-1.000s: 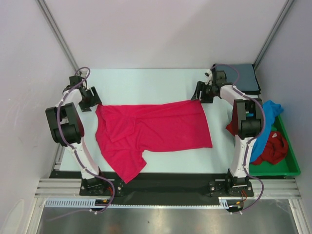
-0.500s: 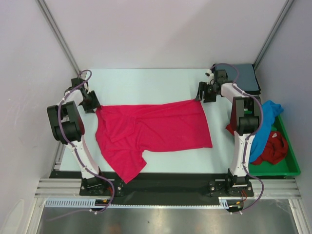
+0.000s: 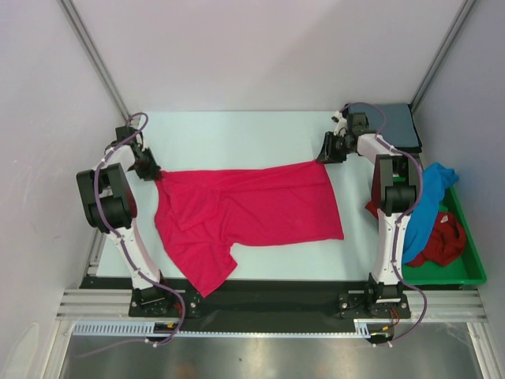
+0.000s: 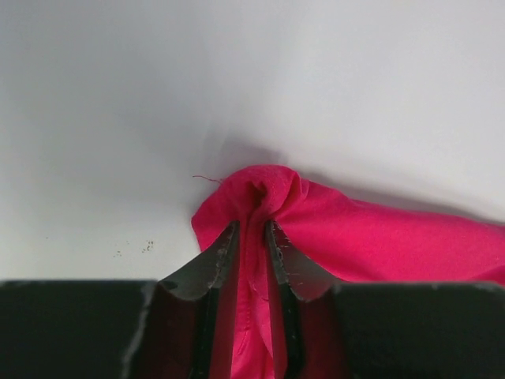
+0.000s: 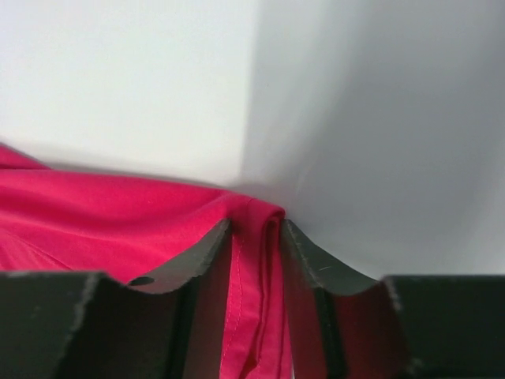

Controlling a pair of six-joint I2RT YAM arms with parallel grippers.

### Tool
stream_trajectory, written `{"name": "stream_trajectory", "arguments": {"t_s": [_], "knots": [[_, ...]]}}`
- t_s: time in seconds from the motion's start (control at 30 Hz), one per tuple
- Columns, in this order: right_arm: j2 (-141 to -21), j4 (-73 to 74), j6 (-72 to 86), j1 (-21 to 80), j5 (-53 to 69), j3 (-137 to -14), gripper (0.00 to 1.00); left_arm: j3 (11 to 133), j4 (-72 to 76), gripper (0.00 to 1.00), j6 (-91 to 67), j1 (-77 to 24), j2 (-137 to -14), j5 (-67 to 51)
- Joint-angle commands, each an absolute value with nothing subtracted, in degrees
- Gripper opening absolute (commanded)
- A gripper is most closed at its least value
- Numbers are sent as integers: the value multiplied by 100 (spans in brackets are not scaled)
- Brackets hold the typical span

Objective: Fold and stack the t-shirts
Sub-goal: Fold the tshirt

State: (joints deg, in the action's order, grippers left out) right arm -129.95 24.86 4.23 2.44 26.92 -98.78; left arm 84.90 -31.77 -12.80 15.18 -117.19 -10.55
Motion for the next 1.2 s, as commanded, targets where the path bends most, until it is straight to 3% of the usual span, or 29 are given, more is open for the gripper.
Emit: {"name": "stream_trajectory", "arguments": {"t_s": [0.0,0.07,0.2,0.27,0.7,1.0,1.03,1.1,1.13,1.17], "knots": [[-13306,2619,448,255,2839,-9984,35,8578,-2962,24,-1388,1538,-11725,-1213],[-13403,2628,466,264,2944,-10081,30,8569,-2918,21,-1406,1564,-11725,-1230],[-13395,2611,650,246,2515,-10108,0,8587,-2839,8,-1511,1617,-11795,-1362],[-13377,2567,808,194,2260,-10116,0,8622,-2743,0,-1591,1652,-11874,-1432],[-13517,2154,1397,-167,1969,-10511,0,9122,-1618,0,-2337,1688,-12356,-1968],[-14115,2188,1749,-141,2127,-11373,0,10449,-1371,0,-2944,1591,-13210,-2241],[-14115,2180,1740,-132,2110,-11382,0,10633,-1458,2,-2875,1582,-13253,-2285],[-14072,2206,1740,-123,2136,-11347,4,10827,-1747,28,-2594,1530,-13237,-2181],[-14054,2223,1714,-123,2127,-11329,5,11063,-2358,50,-2245,1451,-13202,-1753],[-14045,2250,1679,-123,2127,-11312,6,11118,-2625,54,-2067,1415,-13166,-1584]]}}
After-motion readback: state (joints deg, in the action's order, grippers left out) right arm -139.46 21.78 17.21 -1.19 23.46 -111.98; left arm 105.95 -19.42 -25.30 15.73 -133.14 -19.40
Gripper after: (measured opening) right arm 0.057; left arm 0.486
